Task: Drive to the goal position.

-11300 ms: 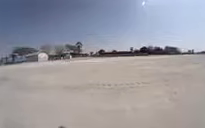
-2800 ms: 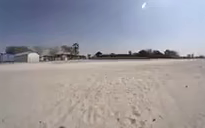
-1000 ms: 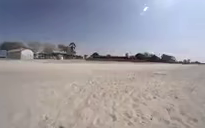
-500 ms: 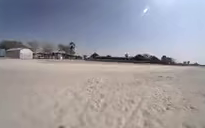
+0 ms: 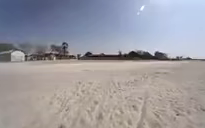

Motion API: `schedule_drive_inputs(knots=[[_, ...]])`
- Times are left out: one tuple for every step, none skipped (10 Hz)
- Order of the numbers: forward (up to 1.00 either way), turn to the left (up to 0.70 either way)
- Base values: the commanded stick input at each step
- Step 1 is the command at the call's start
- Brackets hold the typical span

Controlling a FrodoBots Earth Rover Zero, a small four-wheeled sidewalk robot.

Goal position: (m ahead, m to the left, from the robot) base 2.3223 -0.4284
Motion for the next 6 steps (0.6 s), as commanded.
schedule_drive_inputs(knots=[[0.7, 0.0], [0.7, 0.0], [0.7, 0.0], [0.7, 0.0], [0.7, 0.0], [0.7, 0.0]])
